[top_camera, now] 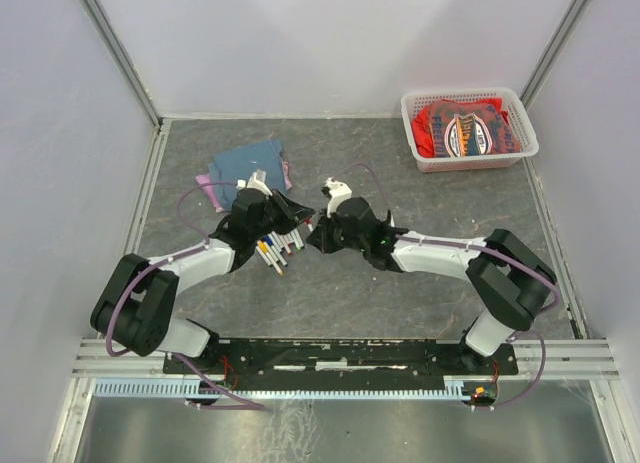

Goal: Open the pen caps
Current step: Open the pen cap from the pen.

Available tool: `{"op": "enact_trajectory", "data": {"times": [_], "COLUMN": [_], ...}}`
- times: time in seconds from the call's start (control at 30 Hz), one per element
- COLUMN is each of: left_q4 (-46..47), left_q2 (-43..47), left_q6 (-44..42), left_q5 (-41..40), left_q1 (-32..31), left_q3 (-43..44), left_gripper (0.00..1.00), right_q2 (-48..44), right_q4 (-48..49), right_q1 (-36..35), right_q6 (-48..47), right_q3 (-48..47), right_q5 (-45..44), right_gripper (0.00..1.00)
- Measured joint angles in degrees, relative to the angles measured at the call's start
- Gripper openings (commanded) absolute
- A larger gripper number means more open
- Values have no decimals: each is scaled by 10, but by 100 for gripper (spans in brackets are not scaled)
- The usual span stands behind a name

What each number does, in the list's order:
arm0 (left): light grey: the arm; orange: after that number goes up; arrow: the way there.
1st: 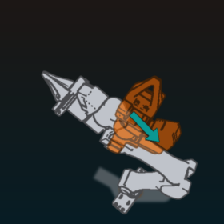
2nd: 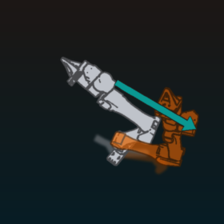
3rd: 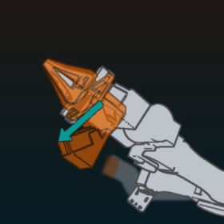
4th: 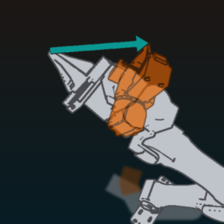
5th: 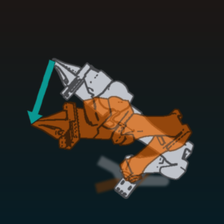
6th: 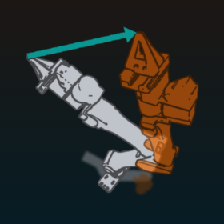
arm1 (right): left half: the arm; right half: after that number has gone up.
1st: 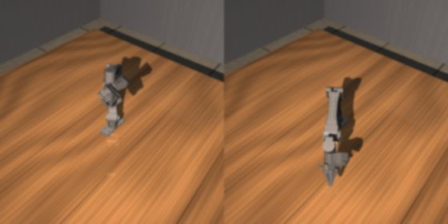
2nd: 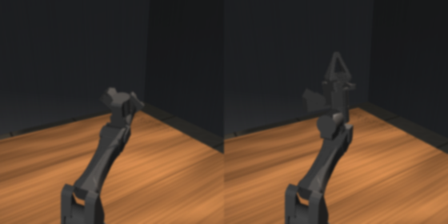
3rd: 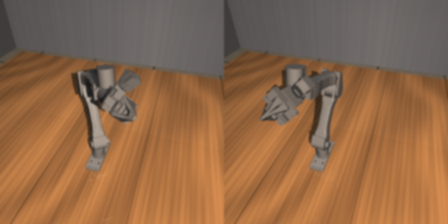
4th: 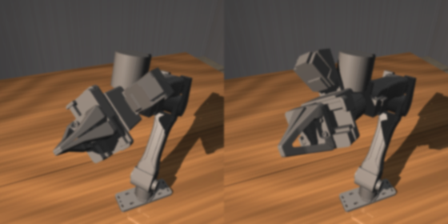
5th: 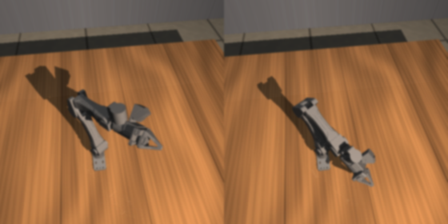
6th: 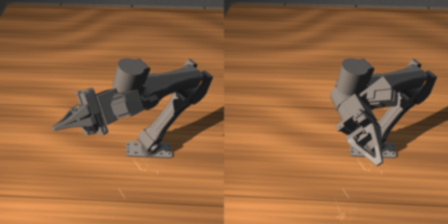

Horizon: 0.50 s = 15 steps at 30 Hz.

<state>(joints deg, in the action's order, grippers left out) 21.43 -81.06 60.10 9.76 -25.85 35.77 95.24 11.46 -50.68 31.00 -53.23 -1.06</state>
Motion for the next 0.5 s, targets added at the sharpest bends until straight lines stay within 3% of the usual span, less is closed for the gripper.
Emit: {"op": "enact_trajectory", "data": {"times": [0.23,0.5], "left_q4": [93,170], "left_q2": [-1,-16], "left_q6": [-12,-12], "left_q5": [65,97], "left_q1": [0,1], "left_q3": [-15,-17], "left_gripper": [3,3], "right_q2": [-31,-21], "right_q4": [198,335], "right_q1": [57,82], "right_q6": [114,197], "right_q3": [112,155], "right_q5": [140,201], "right_gripper": [1,1]}}
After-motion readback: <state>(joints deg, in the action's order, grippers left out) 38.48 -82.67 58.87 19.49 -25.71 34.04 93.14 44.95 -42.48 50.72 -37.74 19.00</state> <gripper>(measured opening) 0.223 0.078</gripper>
